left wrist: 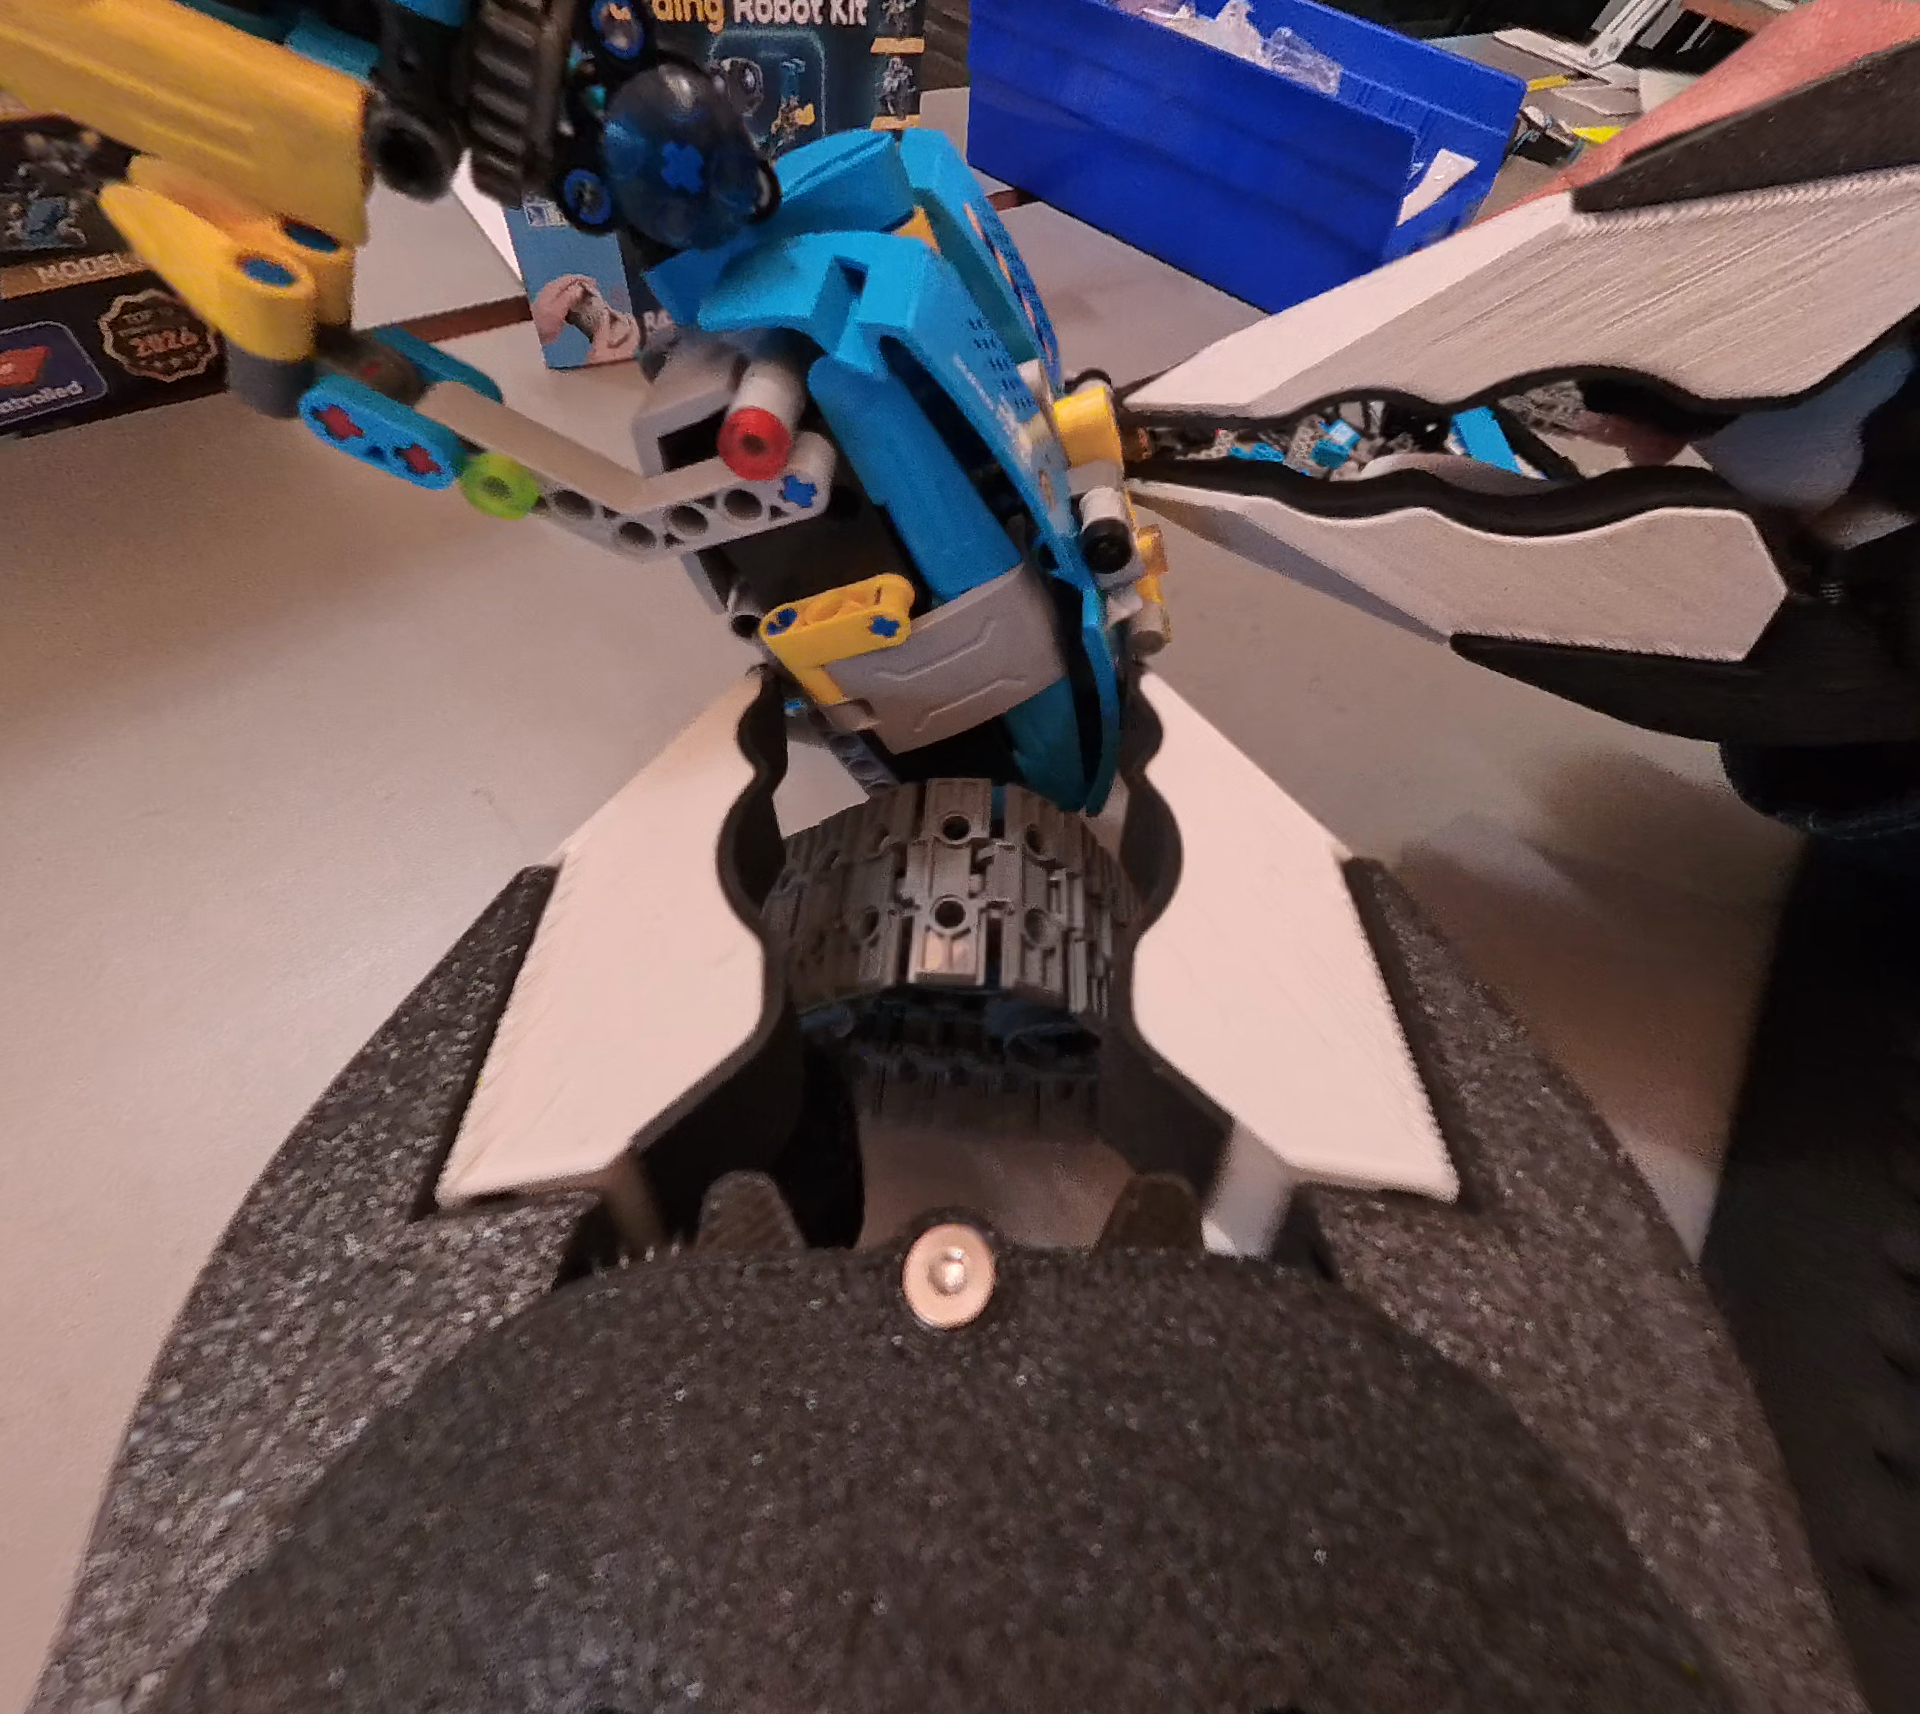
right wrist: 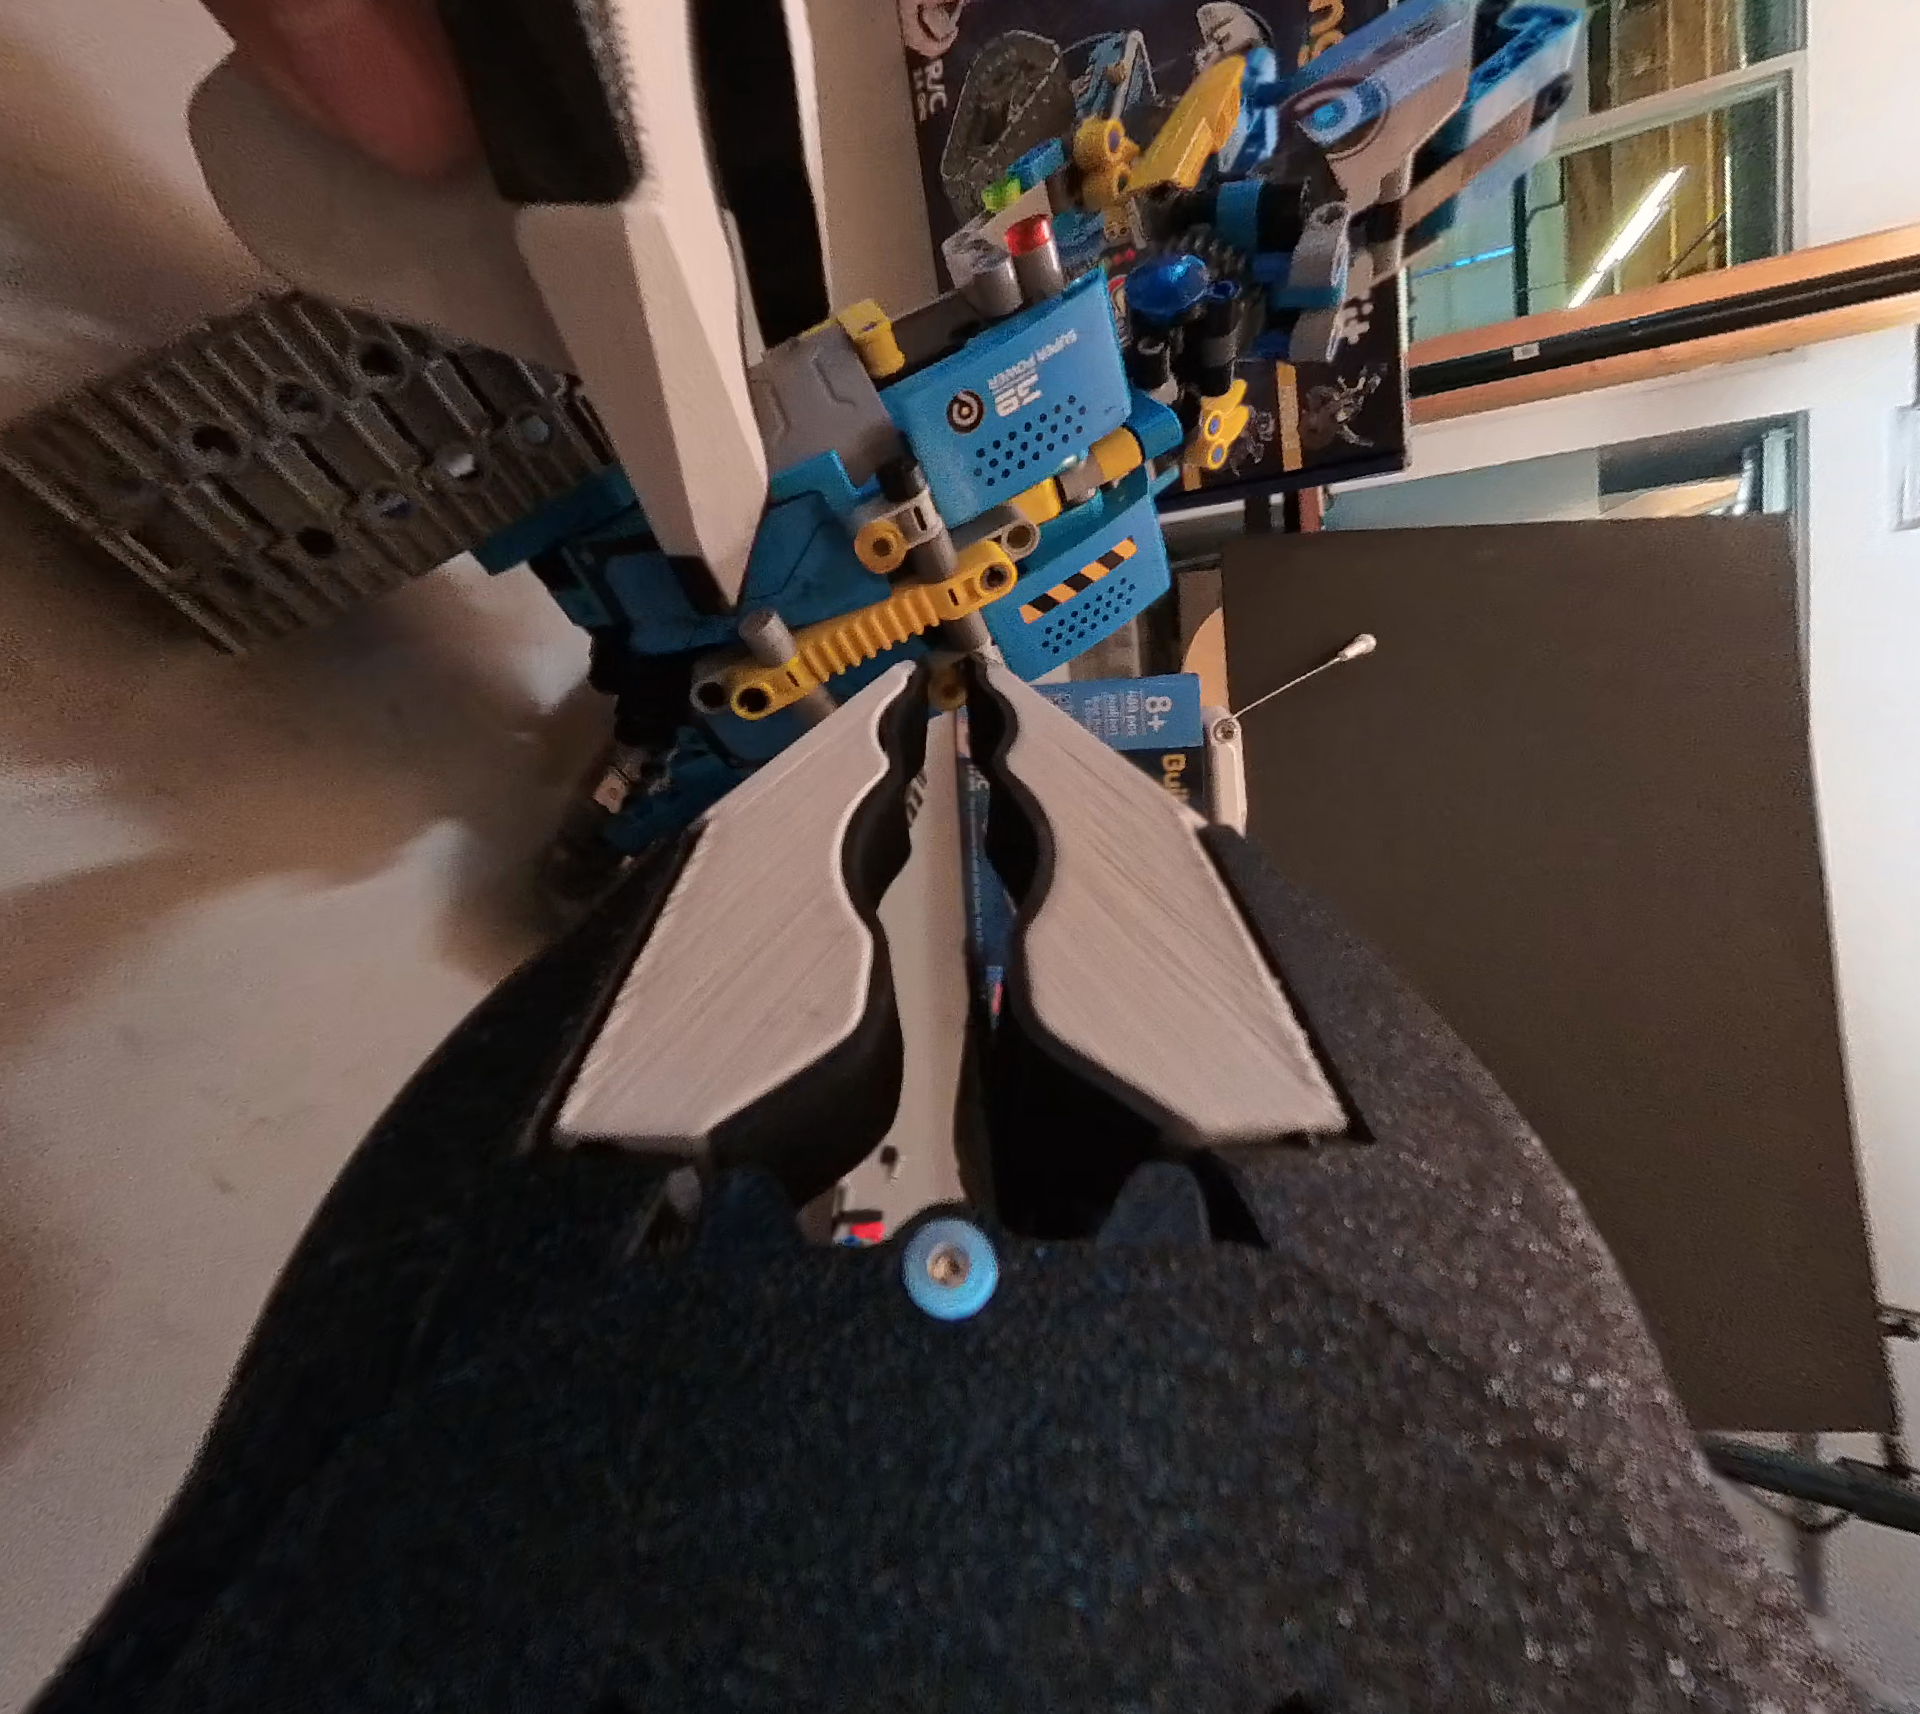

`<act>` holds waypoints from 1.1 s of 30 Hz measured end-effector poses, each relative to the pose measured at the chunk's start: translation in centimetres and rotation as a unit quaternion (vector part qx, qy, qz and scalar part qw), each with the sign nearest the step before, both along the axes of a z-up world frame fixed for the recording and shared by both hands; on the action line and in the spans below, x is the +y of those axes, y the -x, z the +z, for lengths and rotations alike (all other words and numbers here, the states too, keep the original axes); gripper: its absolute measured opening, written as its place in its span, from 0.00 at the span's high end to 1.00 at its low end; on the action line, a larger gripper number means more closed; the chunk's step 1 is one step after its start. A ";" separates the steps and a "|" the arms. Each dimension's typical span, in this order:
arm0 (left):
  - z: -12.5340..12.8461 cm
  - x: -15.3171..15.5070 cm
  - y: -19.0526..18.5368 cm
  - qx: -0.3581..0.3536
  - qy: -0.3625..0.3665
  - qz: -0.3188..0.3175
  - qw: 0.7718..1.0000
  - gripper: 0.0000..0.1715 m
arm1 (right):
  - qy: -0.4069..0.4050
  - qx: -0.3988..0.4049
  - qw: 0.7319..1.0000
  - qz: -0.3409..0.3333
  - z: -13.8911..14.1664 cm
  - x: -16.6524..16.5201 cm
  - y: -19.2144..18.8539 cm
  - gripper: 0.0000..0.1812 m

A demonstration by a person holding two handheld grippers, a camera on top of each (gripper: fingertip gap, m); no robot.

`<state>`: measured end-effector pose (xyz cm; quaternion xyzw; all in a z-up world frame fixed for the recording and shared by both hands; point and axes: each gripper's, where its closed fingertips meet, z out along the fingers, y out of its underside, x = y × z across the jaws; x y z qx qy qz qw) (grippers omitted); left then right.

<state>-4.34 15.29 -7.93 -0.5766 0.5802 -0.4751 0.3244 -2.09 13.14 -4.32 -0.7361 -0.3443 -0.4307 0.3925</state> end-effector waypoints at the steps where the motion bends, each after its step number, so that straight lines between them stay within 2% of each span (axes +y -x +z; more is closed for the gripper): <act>1: 0.0 0.0 0.0 0.000 0.005 0.001 1.000 0.63 | -0.005 0.020 1.000 -0.002 0.0 -0.1 0.0 0.97; 6: -0.2 -0.1 0.1 0.004 0.021 -0.002 1.000 0.64 | -0.032 0.160 0.987 -0.012 0.0 -0.2 0.2 0.98; 10: -0.3 -0.2 0.1 0.005 0.033 -0.009 0.999 0.66 | -0.060 0.240 0.969 -0.021 0.0 -0.3 0.2 0.99; 14: -0.3 -0.3 0.0 0.006 0.033 -0.012 0.999 0.66 | -0.082 0.411 0.908 -0.003 0.0 -0.5 0.3 0.99; 16: -0.2 -0.4 0.0 0.004 0.033 -0.016 0.999 0.66 | -0.084 0.462 0.883 0.007 0.0 -0.5 0.3 0.98; 19: -0.2 -0.3 0.0 0.004 0.042 -0.016 0.999 0.66 | -0.089 0.557 0.825 0.027 0.0 -0.9 0.5 1.00; 22: -0.2 -0.2 0.0 0.001 0.038 -0.012 0.999 0.66 | -0.080 0.547 0.833 0.013 -1.1 -1.7 -0.5 1.00; 27: -0.1 -0.3 0.2 0.005 0.041 -0.042 0.998 0.66 | -0.039 0.573 0.816 0.065 -2.1 -1.8 1.7 0.98; 28: -0.1 -0.4 0.4 0.007 0.044 -0.057 0.997 0.66 | -0.038 0.561 0.824 0.063 -2.2 -1.8 1.4 0.92; 30: -0.1 -0.6 0.7 0.011 0.049 -0.081 0.995 0.66 | -0.035 0.503 0.860 0.077 -2.1 -2.1 1.5 0.91; 33: -0.1 -1.1 1.2 0.019 0.055 -0.126 0.990 0.66 | -0.063 0.351 0.927 0.116 -0.8 -2.7 2.5 0.91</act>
